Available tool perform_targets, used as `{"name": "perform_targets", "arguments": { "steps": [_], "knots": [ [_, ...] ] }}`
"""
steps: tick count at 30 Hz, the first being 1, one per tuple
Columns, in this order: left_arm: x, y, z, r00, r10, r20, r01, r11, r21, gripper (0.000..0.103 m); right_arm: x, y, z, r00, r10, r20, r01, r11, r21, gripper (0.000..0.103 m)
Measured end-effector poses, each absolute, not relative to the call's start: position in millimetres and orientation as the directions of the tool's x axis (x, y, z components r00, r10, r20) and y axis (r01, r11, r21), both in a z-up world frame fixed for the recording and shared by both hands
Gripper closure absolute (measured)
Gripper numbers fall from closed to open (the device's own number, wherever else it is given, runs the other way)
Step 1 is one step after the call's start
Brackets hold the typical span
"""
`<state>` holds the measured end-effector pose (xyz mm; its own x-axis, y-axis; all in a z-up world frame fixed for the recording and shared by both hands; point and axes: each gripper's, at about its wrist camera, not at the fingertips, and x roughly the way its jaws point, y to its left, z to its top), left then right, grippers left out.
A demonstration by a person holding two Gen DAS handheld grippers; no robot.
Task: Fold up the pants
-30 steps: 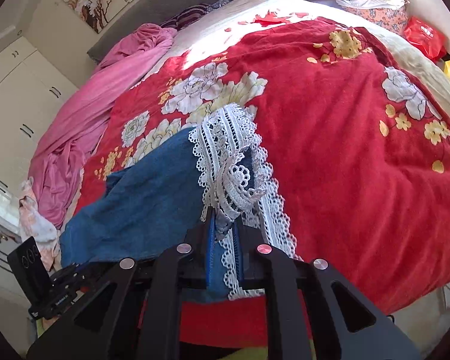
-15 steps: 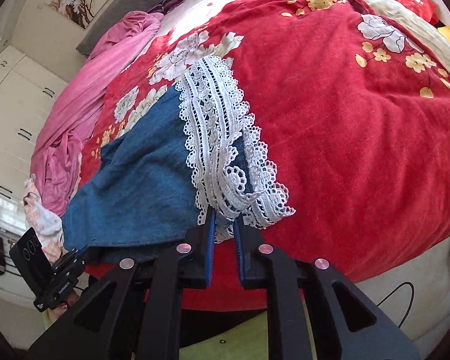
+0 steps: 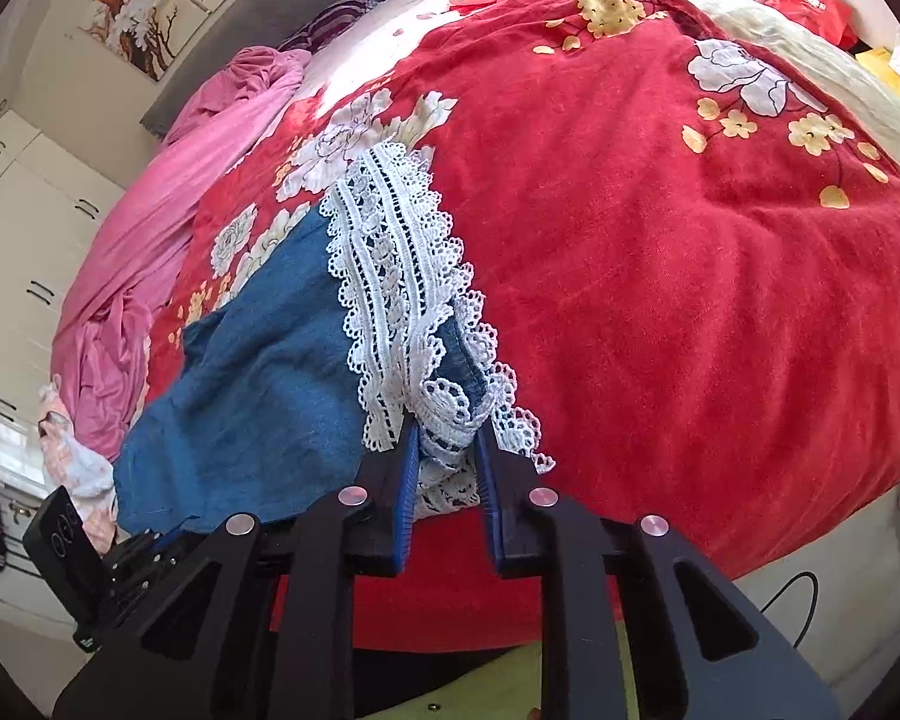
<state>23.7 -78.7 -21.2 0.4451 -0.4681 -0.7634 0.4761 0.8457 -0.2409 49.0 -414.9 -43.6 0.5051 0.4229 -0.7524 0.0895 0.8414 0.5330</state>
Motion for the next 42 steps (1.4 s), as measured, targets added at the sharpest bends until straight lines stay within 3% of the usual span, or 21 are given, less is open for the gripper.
{"name": "perform_targets", "arguments": {
  "steps": [7,9,12,18,23,25,30,32,35,42],
  "knots": [
    [21.5,-77.7,-26.8,0.422,-0.466,-0.778,0.479,0.843,-0.245,0.101,43.2,-416.5,-57.0,0.459,0.412,-0.787,0.100,0.856,0.507,0.086],
    [20.1,-80.2,-31.1,0.417,-0.452,-0.789,0.481,0.846,-0.231,0.101,43.7,-416.2,-59.3,0.443,0.416,-0.794,0.101,0.857,0.505,0.082],
    [18.9,-79.2,-31.6,0.414,-0.457,-0.787,0.478,0.845,-0.239,0.101,41.4,-423.1,-48.1,0.450,0.369,-0.813,0.109,0.881,0.460,0.058],
    [19.2,-79.0,-36.2,0.410,-0.459,-0.788,0.475,0.845,-0.245,0.100,54.0,-435.9,-23.8,0.537,0.323,-0.780,0.081,0.900,0.429,0.057],
    [12.4,-78.8,-38.6,0.394,-0.480,-0.783,0.485,0.833,-0.266,0.086,84.4,-409.6,-27.1,0.518,0.364,-0.774,-0.006,0.907,0.422,0.054],
    [7.5,-77.9,-39.0,0.388,-0.493,-0.779,0.490,0.826,-0.278,0.082,97.9,-397.8,-31.9,0.502,0.372,-0.781,-0.039,0.912,0.409,0.045],
    [-4.6,-59.0,-22.2,0.416,-0.535,-0.735,0.466,0.820,-0.333,0.073,122.5,-381.6,-50.4,0.470,0.342,-0.814,-0.045,0.930,0.365,0.039],
    [-10.2,-36.5,-6.0,0.475,-0.529,-0.703,0.420,0.838,-0.347,0.065,125.5,-379.5,-55.7,0.460,0.337,-0.821,-0.041,0.932,0.360,0.038],
    [-15.2,10.7,15.1,0.581,-0.474,-0.662,0.304,0.881,-0.363,0.060,124.0,-380.5,-50.7,0.477,0.342,-0.810,-0.050,0.930,0.363,0.037],
    [-12.4,128.2,24.7,0.711,-0.212,-0.670,-0.066,0.929,-0.364,0.045,139.4,-391.7,-44.7,0.511,0.341,-0.789,-0.039,0.926,0.375,0.037]
  ]
}}
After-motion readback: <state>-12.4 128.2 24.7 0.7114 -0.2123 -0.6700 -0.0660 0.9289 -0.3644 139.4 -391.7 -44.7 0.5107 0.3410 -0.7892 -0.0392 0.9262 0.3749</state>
